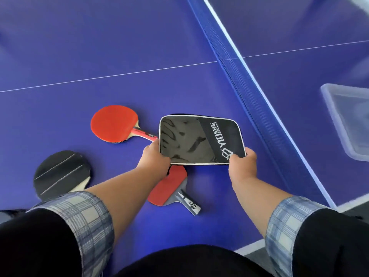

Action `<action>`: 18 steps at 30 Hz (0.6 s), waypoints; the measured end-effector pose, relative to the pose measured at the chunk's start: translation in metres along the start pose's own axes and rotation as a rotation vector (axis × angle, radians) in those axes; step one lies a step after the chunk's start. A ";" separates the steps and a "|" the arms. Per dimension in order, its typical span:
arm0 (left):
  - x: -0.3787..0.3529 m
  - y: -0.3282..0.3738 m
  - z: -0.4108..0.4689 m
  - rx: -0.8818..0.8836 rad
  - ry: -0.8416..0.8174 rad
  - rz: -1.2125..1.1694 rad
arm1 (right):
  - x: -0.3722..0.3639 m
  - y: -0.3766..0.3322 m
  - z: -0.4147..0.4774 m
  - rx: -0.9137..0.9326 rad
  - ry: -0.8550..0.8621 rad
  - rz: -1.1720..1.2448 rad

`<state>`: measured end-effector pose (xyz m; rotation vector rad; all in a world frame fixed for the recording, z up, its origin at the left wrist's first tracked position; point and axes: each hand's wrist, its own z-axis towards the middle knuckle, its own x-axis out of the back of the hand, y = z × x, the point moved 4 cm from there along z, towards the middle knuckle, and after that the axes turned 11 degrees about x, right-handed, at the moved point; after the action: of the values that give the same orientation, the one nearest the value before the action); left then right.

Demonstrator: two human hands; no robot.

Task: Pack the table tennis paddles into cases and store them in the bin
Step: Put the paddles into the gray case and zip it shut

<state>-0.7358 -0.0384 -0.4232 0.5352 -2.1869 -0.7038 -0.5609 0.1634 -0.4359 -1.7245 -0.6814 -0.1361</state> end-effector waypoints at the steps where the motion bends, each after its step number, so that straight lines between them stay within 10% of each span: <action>1: -0.013 0.007 0.004 -0.010 -0.029 0.031 | 0.012 0.010 0.002 -0.002 0.016 -0.012; 11: -0.058 0.018 0.018 -0.057 -0.179 0.223 | 0.033 0.049 0.003 0.012 -0.011 -0.433; 18: -0.008 -0.015 0.017 0.178 0.020 0.009 | -0.054 -0.030 -0.022 0.563 -0.305 -0.541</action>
<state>-0.7418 -0.0403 -0.4465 0.6197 -2.2441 -0.4994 -0.6144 0.1269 -0.4280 -1.0000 -1.2701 -0.0449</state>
